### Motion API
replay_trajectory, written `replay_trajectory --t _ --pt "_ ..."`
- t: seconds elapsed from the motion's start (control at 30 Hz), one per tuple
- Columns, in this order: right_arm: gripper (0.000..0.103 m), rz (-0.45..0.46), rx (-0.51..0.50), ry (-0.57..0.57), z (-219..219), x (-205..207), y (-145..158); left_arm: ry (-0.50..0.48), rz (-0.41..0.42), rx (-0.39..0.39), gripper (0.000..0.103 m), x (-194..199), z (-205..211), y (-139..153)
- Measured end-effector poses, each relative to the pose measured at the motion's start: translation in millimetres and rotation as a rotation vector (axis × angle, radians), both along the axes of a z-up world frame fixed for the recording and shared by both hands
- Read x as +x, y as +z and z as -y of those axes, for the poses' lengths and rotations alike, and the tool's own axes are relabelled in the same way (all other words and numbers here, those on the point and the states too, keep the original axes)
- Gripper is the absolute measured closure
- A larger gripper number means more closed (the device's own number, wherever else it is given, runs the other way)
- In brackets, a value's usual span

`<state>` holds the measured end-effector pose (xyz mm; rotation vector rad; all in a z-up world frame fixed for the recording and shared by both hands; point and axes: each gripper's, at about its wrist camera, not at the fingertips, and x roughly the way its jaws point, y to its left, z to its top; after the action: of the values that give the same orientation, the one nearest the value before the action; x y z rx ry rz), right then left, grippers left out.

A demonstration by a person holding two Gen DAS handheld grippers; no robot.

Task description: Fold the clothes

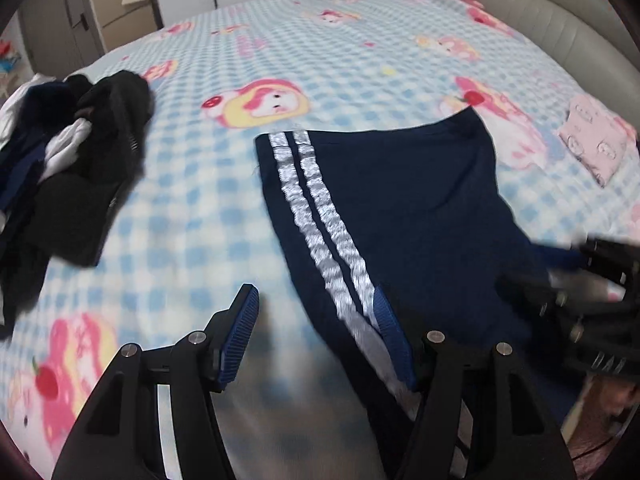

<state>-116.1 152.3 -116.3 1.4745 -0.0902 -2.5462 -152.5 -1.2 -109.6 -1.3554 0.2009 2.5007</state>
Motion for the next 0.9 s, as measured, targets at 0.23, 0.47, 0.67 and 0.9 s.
replay_trajectory --t 0.23,0.47,0.67,0.9 --pt "0.051 -0.094 0.138 -0.017 10 38 16 0.056 0.011 0.134 0.041 67 25 10" --pt "0.052 -0.061 0.124 -0.048 -7 52 -5 0.162 0.032 0.068 0.038 77 38 -3" --pt "0.050 -0.054 0.016 -0.037 -8 57 -2 0.080 0.009 0.229 0.038 96 12 9" --pt "0.050 -0.041 0.073 0.002 -6 65 -11 0.080 0.031 0.209 0.037 103 6 3"
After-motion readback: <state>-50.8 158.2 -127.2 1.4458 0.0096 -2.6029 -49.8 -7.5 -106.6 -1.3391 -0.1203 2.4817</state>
